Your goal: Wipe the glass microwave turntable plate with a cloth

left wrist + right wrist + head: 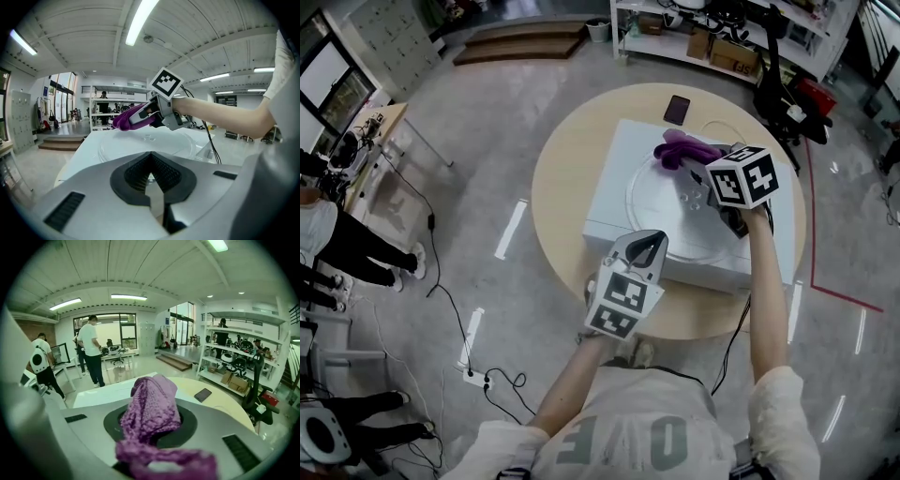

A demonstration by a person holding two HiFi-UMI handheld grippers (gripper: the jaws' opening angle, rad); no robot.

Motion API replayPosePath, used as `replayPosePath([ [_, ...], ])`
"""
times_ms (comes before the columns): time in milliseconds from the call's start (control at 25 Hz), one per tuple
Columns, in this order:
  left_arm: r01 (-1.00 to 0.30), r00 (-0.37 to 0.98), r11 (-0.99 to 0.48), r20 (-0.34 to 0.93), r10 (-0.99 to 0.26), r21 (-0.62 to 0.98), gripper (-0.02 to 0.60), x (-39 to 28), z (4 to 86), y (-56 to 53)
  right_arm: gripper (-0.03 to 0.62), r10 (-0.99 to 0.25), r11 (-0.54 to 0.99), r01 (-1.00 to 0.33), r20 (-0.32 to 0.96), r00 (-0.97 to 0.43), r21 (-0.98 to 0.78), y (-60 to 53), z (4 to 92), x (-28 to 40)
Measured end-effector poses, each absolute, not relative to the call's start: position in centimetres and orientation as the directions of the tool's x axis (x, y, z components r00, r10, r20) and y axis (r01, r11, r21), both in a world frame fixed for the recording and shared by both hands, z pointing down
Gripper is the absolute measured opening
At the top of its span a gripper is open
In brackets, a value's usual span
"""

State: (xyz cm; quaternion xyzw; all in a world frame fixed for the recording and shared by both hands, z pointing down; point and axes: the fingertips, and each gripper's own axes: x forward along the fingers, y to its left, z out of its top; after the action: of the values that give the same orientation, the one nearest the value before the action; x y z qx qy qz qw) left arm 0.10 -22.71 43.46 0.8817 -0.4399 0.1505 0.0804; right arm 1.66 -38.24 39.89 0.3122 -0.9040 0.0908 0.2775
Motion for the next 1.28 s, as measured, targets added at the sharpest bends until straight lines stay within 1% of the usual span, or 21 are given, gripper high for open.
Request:
replayPosePath([
  [80, -0.798, 0.570, -0.602, 0.335, -0.751, 0.009, -0.005, 0.1, 43.3, -22.7, 0.048, -0.531, 0.773, -0.633, 0.573, -0.624, 0.028, -39.2, 40.2, 2.2],
  [240, -0.799, 0.569, -0.601, 0.333, -0.752, 0.008, -0.005, -0.3, 43.1, -22.8, 0.048, -0.527, 0.780, -0.624, 0.583, -0.618, 0.044, -38.7, 40.5, 1.6],
  [520, -0.800, 0.568, -0.600, 0.332, -0.753, 0.006, -0.005, -0.2, 43.3, -22.7, 0.048, -0.499, 0.810, -0.584, 0.592, -0.632, 0.059, -34.3, 41.3, 1.5],
  [840, -0.800, 0.568, -0.599, 0.328, -0.755, 0.007, -0.005, -0.2, 43.6, -22.9, 0.048, -0.394, 0.882, -0.468, 0.633, -0.666, 0.056, -26.7, 42.1, 0.2],
  [1080, -0.798, 0.573, -0.603, 0.327, -0.752, 0.011, -0.005, -0.4, 43.8, -22.8, 0.048, -0.363, 0.894, -0.447, 0.638, -0.679, 0.034, -23.8, 42.6, -0.3],
  [1280, -0.795, 0.577, -0.606, 0.322, -0.751, 0.011, -0.005, -0.2, 43.7, -22.7, 0.048, -0.359, 0.897, -0.441, 0.644, -0.676, 0.037, -23.6, 42.5, -0.2],
])
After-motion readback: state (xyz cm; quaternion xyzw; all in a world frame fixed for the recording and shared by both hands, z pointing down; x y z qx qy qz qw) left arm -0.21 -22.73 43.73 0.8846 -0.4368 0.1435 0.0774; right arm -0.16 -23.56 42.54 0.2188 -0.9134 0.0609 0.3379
